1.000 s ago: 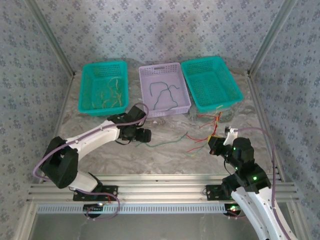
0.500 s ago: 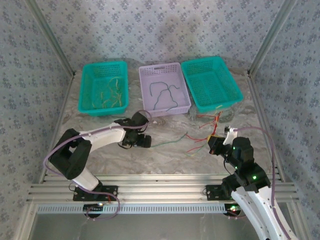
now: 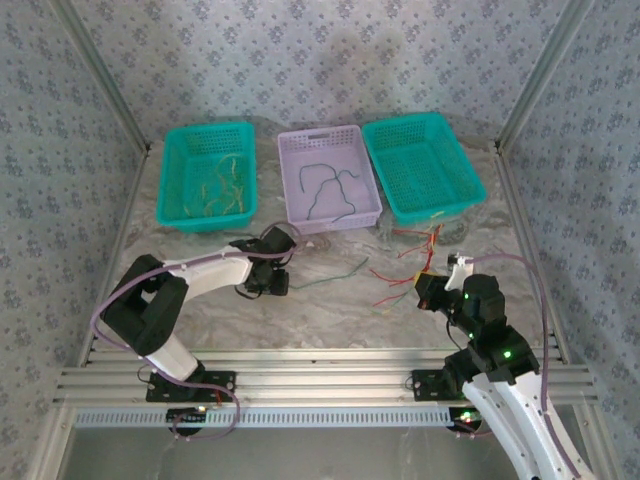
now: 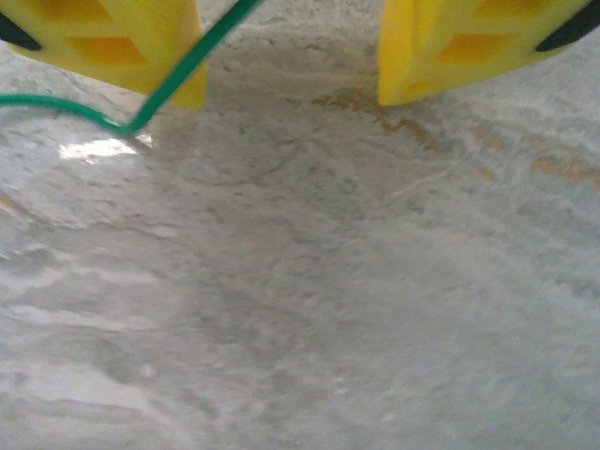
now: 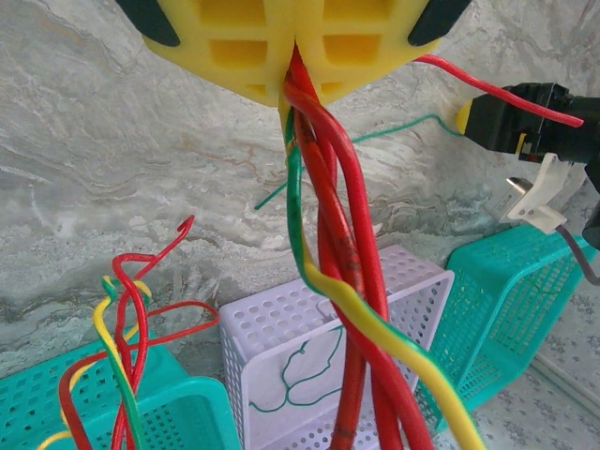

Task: Untangle the cables

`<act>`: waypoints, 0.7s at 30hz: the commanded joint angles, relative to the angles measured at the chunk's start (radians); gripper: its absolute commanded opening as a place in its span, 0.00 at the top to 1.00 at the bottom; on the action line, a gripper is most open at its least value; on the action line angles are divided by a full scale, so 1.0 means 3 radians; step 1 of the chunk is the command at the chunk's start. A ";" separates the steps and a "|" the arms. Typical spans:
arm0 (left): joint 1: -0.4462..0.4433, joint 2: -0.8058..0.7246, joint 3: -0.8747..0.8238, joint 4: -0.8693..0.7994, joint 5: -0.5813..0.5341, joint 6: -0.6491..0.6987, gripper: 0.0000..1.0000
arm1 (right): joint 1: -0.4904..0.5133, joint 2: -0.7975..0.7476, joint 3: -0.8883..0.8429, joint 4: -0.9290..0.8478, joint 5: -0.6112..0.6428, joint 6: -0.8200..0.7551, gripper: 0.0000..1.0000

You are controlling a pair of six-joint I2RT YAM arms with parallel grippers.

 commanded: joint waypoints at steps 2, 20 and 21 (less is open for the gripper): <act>-0.0055 0.0092 -0.0082 0.0282 0.0428 -0.0021 0.64 | -0.0024 -0.0034 -0.0021 0.0067 -0.0044 -0.0043 1.00; -0.0051 -0.0114 -0.0052 0.0142 0.0438 -0.0016 0.94 | -0.0029 -0.0081 -0.0068 0.0088 -0.0056 -0.0027 1.00; -0.0054 -0.0131 -0.0039 0.0124 0.0456 -0.0016 0.95 | -0.0027 -0.0080 -0.0069 0.0091 -0.0058 -0.0027 1.00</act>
